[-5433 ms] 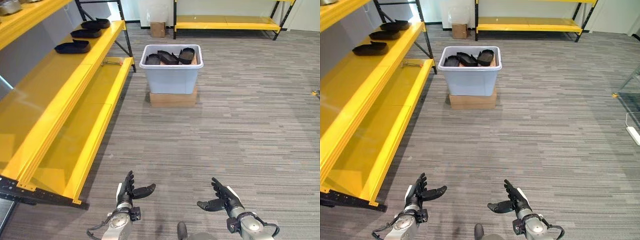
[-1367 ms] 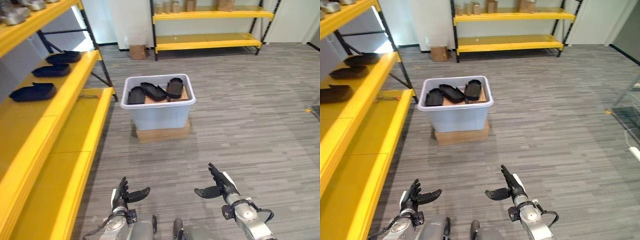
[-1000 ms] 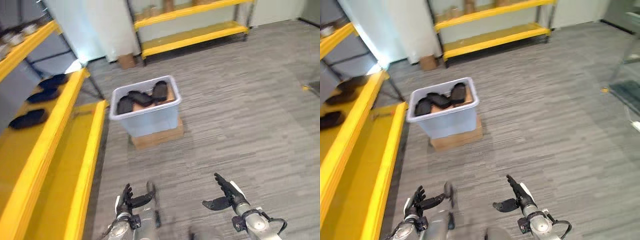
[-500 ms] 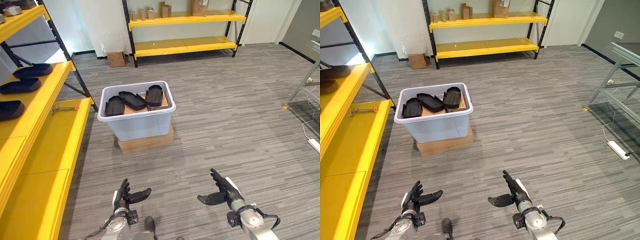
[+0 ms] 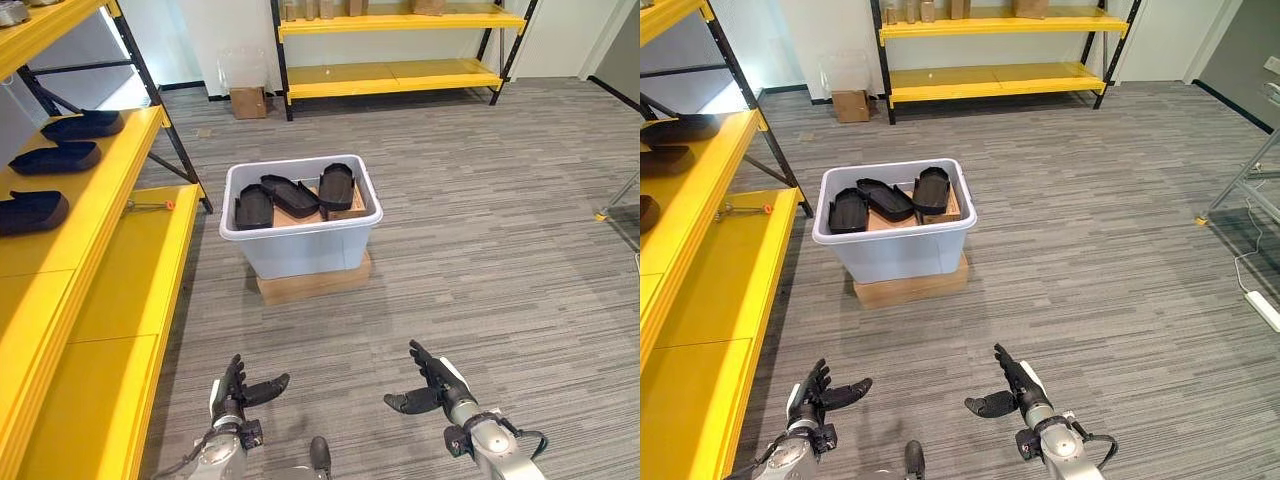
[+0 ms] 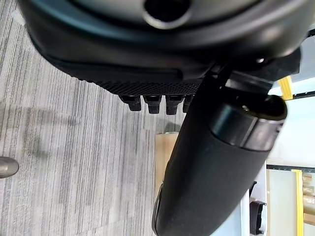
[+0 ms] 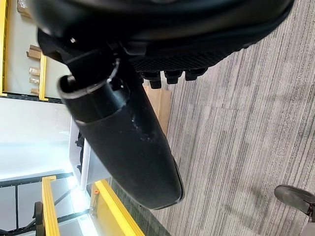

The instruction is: Move parts from the plastic box to the shelf.

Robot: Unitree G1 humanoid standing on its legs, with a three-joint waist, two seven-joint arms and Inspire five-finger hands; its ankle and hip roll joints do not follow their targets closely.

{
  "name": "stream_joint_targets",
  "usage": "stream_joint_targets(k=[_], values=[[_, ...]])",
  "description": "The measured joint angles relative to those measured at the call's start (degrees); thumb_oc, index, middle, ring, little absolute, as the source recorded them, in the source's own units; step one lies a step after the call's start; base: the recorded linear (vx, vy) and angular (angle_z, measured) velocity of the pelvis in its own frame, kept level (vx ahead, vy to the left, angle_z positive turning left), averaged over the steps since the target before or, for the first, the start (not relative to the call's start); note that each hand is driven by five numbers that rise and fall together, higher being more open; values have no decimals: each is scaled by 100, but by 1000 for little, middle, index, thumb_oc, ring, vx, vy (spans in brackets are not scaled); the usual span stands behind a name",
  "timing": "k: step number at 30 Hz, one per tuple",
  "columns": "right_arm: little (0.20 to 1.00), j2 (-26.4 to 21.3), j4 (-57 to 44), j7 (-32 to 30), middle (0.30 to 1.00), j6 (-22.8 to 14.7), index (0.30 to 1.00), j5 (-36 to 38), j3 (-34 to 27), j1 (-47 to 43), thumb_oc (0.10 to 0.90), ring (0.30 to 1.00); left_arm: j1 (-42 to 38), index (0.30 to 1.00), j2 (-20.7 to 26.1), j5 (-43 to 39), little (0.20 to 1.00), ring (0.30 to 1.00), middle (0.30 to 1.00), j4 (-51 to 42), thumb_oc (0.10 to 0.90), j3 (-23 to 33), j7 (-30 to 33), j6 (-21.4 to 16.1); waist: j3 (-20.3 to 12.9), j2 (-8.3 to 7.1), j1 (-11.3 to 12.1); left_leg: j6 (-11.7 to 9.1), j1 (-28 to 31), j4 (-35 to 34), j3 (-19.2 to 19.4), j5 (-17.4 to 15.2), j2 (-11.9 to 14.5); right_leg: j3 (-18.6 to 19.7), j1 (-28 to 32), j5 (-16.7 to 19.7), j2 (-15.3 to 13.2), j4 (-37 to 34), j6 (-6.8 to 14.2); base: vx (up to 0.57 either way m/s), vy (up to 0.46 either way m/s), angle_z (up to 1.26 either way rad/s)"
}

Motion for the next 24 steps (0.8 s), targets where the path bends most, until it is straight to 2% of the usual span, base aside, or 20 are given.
stream_joint_targets(k=[10,11,12,13,14,16,17,18,19,20,21,22,23,24], values=[[1000,16,-1,-67,1000,4,1000,0,-2,-60,900,1000,-54,1000,-9,37,1000,1000,1000,-24,900,1,-5,0,-25,-52,88,251,136,-187,-82,-55,-165,-168,182,65,-113,-105,77,98,152,4],[1000,41,-4,-82,1000,13,1000,-2,-11,-88,900,1000,-109,1000,-15,46,1000,1000,1000,12,900,1,-13,-3,-45,-82,92,351,136,-188,-105,-173,-216,-162,76,52,-77,142,211,65,286,5],[1000,73,-5,-128,1000,64,1000,-3,-11,-138,900,1000,-167,1000,-20,46,1000,1000,1000,91,900,-10,-33,-3,-62,-25,71,388,119,-211,-172,-158,-109,-179,-248,-40,-75,810,350,31,191,17],[1000,131,-7,-168,1000,64,1000,-2,-15,-132,900,1000,-169,1000,-1,50,1000,1000,1000,83,900,-16,-90,-15,-98,-37,3,391,141,-210,-226,-162,-75,-196,-469,-74,-68,1339,407,31,185,23],[1000,182,-7,-194,1000,77,1000,-4,-16,-122,900,1000,-179,1000,29,54,1000,1000,1000,72,900,-55,-124,-14,-180,-96,-40,418,145,-194,-225,-183,-89,-161,-762,-103,-69,1887,488,40,169,18],[1000,263,-9,-225,1000,75,1000,-4,-23,-206,900,1000,-198,1000,153,168,1000,1000,1000,11,900,-173,-159,-10,-271,-225,-35,497,128,-183,-173,-230,-186,-123,-1354,-147,-261,3124,781,51,194,-5],[1000,324,-10,-260,1000,73,1000,-5,-33,-217,900,1000,-197,1000,185,262,1000,1000,1000,-18,900,-167,-196,-9,-326,-323,-7,619,49,-35,-111,-290,-279,-2,-1627,-103,-328,3605,925,58,175,-12],[1000,374,-8,-326,1000,73,1000,-11,-46,-257,900,1000,-239,1000,205,276,1000,1000,1000,-30,900,-220,-193,-6,-345,-368,-3,676,-58,256,-117,-460,-366,278,-1985,133,-368,4098,1098,65,126,-7],[1000,356,7,-370,1000,74,1000,-23,-43,-277,900,1000,-243,1000,193,276,1000,1000,1000,-31,900,-319,-195,18,-326,-247,-22,713,-64,341,-145,-545,-339,293,-2225,595,-357,4513,1159,76,65,2],[1000,324,28,-403,1000,73,1000,-26,-39,-221,900,1000,-185,1000,153,272,1000,1000,1000,-32,900,-401,-221,24,-329,-68,-79,755,83,207,-204,-548,-279,160,-2491,885,-366,4885,1146,88,11,-4],[1000,322,34,-434,1000,74,1000,-24,-35,-174,900,1000,-167,1000,146,267,1000,1000,1000,-23,900,-409,-225,24,-316,9,-85,809,200,98,-218,-515,-253,-12,-2685,557,-367,4782,1031,98,-31,-3],[1000,324,31,-440,1000,72,1000,-23,-24,-151,900,1000,-192,1000,173,266,1000,1000,1000,-19,900,-372,-229,24,-306,5,-113,820,207,67,-232,-516,-246,-168,-2872,308,-379,4296,906,200,-93,28],[1000,301,25,-460,1000,74,1000,-21,-29,-38,900,1000,-242,1000,189,266,1000,1000,1000,7,900,-286,-232,31,-309,-54,-254,773,249,-18,-368,-483,-292,-406,-2959,366,-371,2587,817,212,-99,42],[1000,275,25,-455,1000,66,1000,-11,-31,52,900,1000,-278,1000,184,265,1000,1000,1000,40,900,-290,-230,32,-300,-91,-259,763,306,-60,-419,-514,-349,-444,-2981,560,-352,1643,823,253,-101,56]])
